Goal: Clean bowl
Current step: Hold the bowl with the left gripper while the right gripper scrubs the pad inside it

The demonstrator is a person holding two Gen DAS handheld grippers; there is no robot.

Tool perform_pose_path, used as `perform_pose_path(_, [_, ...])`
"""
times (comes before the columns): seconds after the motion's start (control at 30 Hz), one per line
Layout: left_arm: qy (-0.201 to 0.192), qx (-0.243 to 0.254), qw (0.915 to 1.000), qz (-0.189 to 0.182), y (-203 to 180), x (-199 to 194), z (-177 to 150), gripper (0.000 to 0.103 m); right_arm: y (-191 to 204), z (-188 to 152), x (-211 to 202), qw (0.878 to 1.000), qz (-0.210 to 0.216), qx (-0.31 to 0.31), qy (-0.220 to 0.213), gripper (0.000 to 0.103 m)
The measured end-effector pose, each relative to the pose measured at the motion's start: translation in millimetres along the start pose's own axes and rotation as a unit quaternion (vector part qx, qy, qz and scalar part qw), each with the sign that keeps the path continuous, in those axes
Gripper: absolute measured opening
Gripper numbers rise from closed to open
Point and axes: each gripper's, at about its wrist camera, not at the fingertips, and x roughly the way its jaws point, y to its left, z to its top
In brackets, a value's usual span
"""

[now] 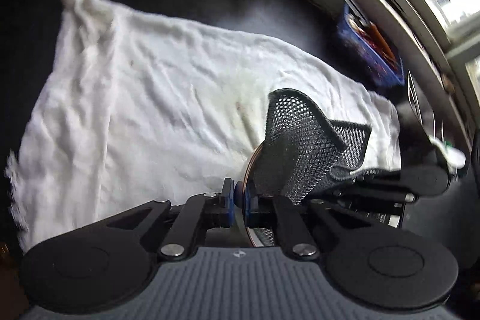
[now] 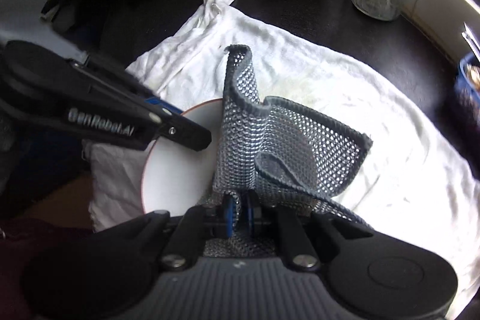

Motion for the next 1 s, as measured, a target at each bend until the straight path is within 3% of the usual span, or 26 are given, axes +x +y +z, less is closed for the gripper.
perform_pose_path(0.1, [0.011,-0.078,0.9968,-0.018,9,-4,-13,0.01,2,0,-1,1.0,0.011,0.014,-0.006,0.009])
perform_pose_path(0.13, [0.016,-0.077,0.9968,-0.018,7,-4,-17,0.01,3,-1,-2,1.0,0.019,0.019,-0.007,0.009])
perform_pose_path(0.17, [0.015,-0.053,0.9984,-0.01,3,-3,-18,0.009,4,-2,0,0.999,0.03,0.023,-0.005,0.009])
perform_pose_path(0.27, [0.019,0.047,0.9987,0.01,-11,0,-16,0.01,11,-4,2,1.0,0.002,-0.011,-0.001,0.008])
perform_pose_path(0.33, [0.018,0.13,0.991,0.028,-23,1,-12,0.01,11,-3,-1,1.0,-0.012,-0.027,-0.002,0.008])
perform_pose_path(0.4, [0.017,0.203,0.978,0.044,-34,2,-7,0.01,10,2,-7,0.997,-0.043,-0.056,-0.009,0.008])
perform_pose_path(0.53, [0.018,0.244,0.9684,0.049,-39,5,0,0.011,14,3,-20,0.992,-0.072,-0.099,-0.011,0.007])
perform_pose_path(0.7, [0.019,0.295,0.9539,0.054,-46,8,9,0.009,25,4,-10,0.98,-0.091,-0.177,0.018,0.007])
perform_pose_path(0.8, [0.019,0.318,0.9462,0.056,-48,10,14,0.005,21,4,-4,0.985,-0.075,-0.153,0.019,0.007])
perform_pose_path(0.9, [0.012,0.215,0.9759,0.033,-28,5,11,0.005,16,1,-3,0.995,-0.042,-0.094,0.008,0.007])
perform_pose_path(1.0, [0.002,0.128,0.9916,0.022,-14,0,4,0.005,15,-1,1,0.999,-0.027,-0.044,-0.005,0.007])
